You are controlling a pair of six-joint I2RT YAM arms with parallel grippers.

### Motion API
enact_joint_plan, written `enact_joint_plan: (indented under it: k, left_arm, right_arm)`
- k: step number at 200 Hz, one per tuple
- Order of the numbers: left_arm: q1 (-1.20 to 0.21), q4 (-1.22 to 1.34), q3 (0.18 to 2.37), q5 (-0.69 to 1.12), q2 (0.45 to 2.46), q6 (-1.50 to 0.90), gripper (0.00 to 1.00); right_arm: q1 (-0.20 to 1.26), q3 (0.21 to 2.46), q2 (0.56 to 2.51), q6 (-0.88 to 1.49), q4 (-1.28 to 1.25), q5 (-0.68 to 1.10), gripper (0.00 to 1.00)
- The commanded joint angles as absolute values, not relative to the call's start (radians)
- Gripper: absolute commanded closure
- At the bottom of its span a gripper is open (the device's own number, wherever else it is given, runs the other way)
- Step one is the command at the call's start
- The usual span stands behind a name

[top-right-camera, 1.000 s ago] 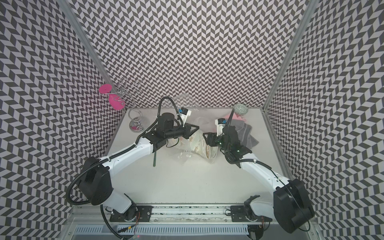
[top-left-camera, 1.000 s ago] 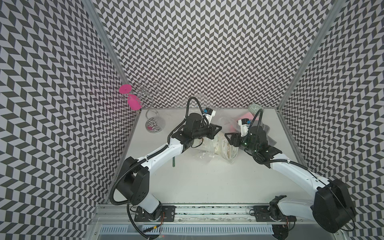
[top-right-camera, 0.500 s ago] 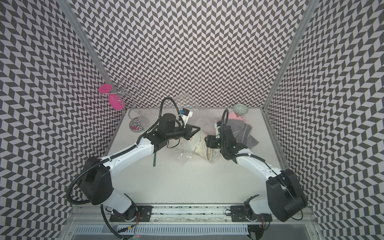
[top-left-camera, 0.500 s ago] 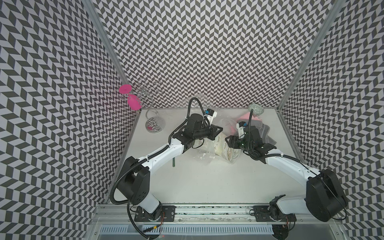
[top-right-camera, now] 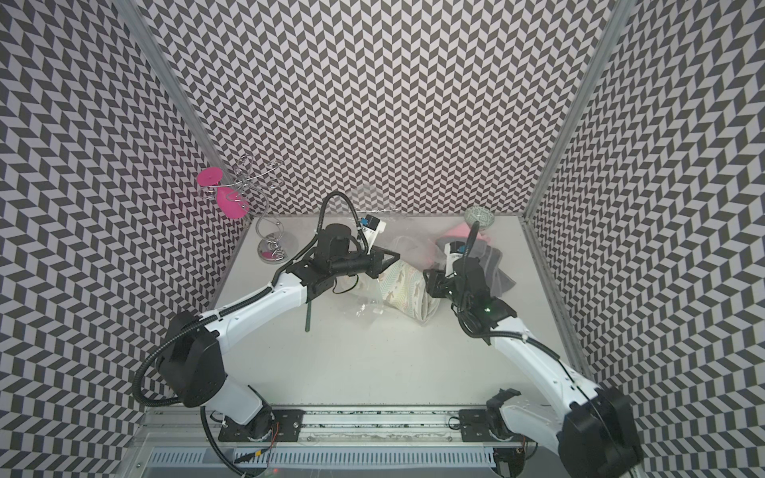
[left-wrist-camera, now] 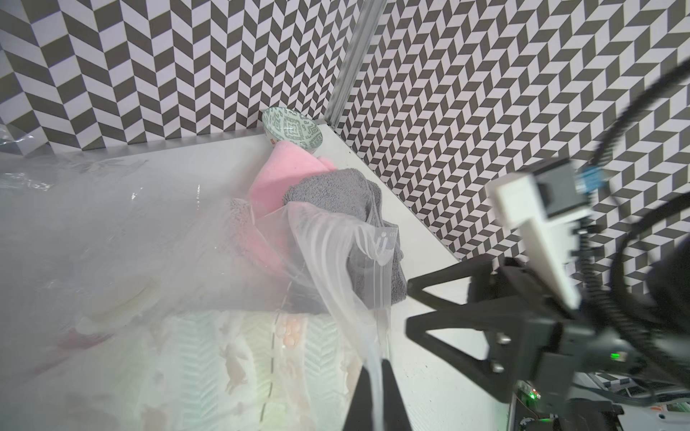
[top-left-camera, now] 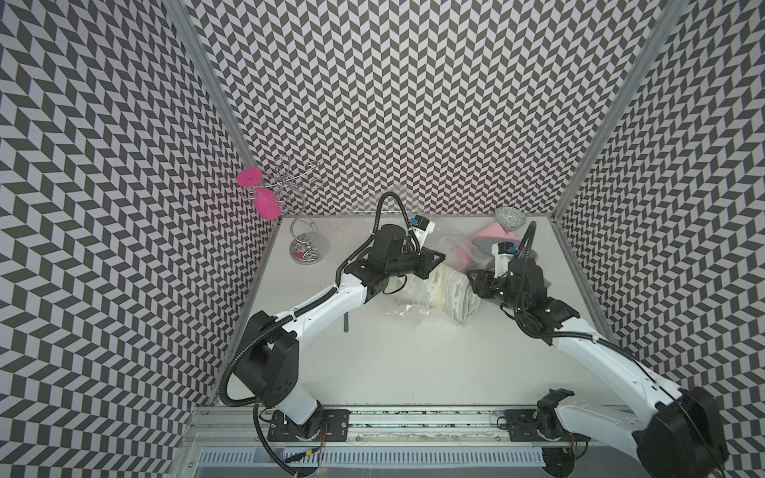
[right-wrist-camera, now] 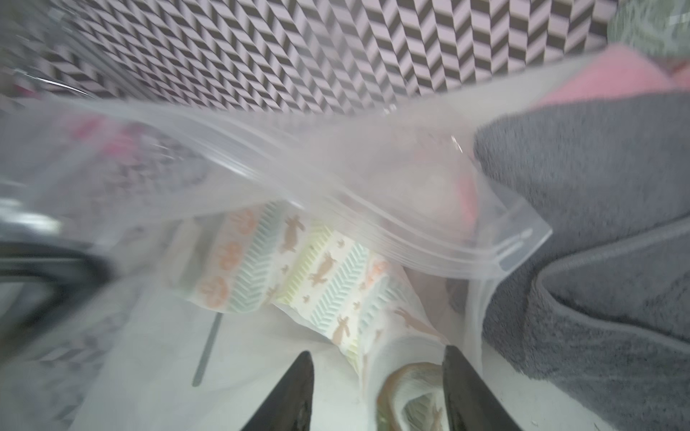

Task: Place the folded towel into the vacuum bag
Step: Place the towel in the vacuum bag.

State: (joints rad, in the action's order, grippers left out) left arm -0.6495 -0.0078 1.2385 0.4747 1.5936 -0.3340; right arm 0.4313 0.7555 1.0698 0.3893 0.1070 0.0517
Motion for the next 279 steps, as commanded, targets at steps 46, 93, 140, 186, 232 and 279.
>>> enact_joint_plan:
  k: [46, 93, 140, 186, 232, 279]
  left_arm:
    - [-0.681, 0.019, 1.262, 0.512, 1.63, -0.324, 1.0]
    - [-0.692, 0.018, 1.271, 0.549, 1.629, -0.319, 1.0]
    - [-0.717, -0.015, 1.272, 0.649, 1.627, -0.248, 1.0]
    - [-0.722, -0.034, 1.27, 0.755, 1.612, -0.186, 1.0]
    - [-0.718, -0.127, 1.237, 0.9, 1.592, -0.053, 1.0]
    - [-0.66, 0.01, 1.162, 0.621, 1.607, -0.228, 1.0]
  right_arm:
    - [0.501, 0.628, 1.142, 0.334, -0.003, 0.248, 0.57]
    - [0.514, 0.537, 1.301, 0.426, -0.124, 0.116, 0.57]
    - [0.513, 0.614, 1.571, 0.486, -0.31, 0.172, 0.53]
    - [0.513, 0.748, 1.807, 0.571, -0.492, 0.278, 0.47]
    - [0.505, 0.933, 1.952, 0.621, -0.602, 0.429, 0.4]
    - [0.504, 0.864, 1.732, 0.563, -0.522, 0.39, 0.32]
